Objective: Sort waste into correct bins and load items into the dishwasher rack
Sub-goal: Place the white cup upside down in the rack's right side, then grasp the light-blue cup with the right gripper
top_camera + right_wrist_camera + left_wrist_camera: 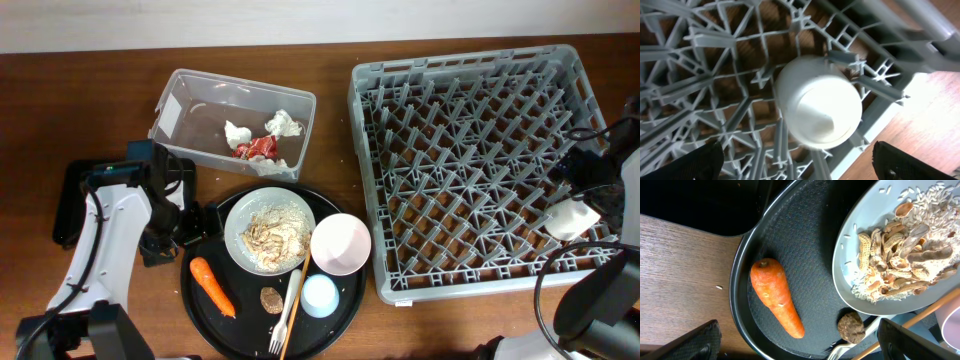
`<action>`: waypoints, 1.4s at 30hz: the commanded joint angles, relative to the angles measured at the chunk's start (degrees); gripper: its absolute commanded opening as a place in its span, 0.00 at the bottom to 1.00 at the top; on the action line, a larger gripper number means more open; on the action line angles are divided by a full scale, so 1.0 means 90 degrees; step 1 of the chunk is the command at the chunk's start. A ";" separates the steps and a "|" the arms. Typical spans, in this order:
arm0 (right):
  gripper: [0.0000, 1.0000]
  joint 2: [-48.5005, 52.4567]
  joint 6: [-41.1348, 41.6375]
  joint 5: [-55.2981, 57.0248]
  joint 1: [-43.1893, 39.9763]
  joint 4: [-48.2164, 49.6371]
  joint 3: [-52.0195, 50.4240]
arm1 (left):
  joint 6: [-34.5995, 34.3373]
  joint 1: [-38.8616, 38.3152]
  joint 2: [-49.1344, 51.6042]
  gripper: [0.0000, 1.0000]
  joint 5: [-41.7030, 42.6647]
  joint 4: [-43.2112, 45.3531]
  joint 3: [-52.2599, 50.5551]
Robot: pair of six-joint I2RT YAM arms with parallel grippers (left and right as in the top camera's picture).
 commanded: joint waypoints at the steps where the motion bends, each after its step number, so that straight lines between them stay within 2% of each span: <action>1: 0.98 -0.0391 -0.0024 -0.0435 0.0017 -0.0104 0.0012 | 0.0107 0.0029 -0.0019 0.99 0.0068 0.0005 -0.0019; 2: 0.99 -0.0617 -0.0100 -0.0641 0.0083 -0.0153 0.0083 | 0.0107 0.0029 -0.0022 0.99 0.0070 0.0005 -0.0019; 5: 0.98 -0.1906 -0.1345 -0.1921 0.1083 -0.0272 0.0262 | 0.0104 0.0029 -0.0022 0.99 0.0073 0.0012 -0.0019; 8: 0.99 -0.2620 -0.1921 -0.2103 0.2778 -0.0872 0.0260 | 0.0104 0.0029 -0.0022 0.99 0.0073 0.0015 -0.0019; 11: 0.99 -0.2698 -0.1778 -0.2147 0.5105 -0.1324 0.0170 | 0.0104 0.0029 -0.0022 1.00 0.0090 0.0046 -0.0019; 14: 0.99 -0.2543 -0.1127 -0.2147 0.6812 -0.0969 -0.0369 | 0.0104 0.0029 -0.0022 0.99 0.0090 0.0046 -0.0019; 18: 1.00 -0.2195 -0.0457 -0.2144 0.8347 0.0041 -0.1263 | 0.0104 0.0029 -0.0022 0.99 0.0090 0.0070 -0.0019; 20: 1.00 -0.1676 -0.0221 -0.1953 0.9039 0.0682 -0.1698 | 0.0104 0.0029 -0.0022 0.99 0.0090 0.0073 -0.0019; 27: 0.98 0.0102 0.0068 -0.1710 0.9726 0.1311 -0.1797 | 0.0104 0.0029 -0.0022 0.99 0.0090 0.0087 -0.0019; 31: 0.66 0.0175 0.0270 -0.1460 0.9726 0.1375 -0.1778 | 0.0104 0.0029 -0.0022 0.99 0.0090 0.0090 -0.0019; 33: 0.56 -0.0019 0.0282 -0.1188 0.9721 0.1088 -0.1571 | 0.0104 0.0029 -0.0022 0.99 0.0090 0.0090 -0.0019; 38: 0.57 -0.0758 0.0277 -0.0146 0.9440 -0.0406 -0.0019 | 0.0104 0.0029 -0.0022 0.99 0.0090 0.0087 -0.0019; 42: 0.57 -0.1574 0.0199 0.0374 0.7973 -0.1214 0.1438 | 0.0104 0.0029 -0.0022 0.99 0.0090 0.0090 -0.0019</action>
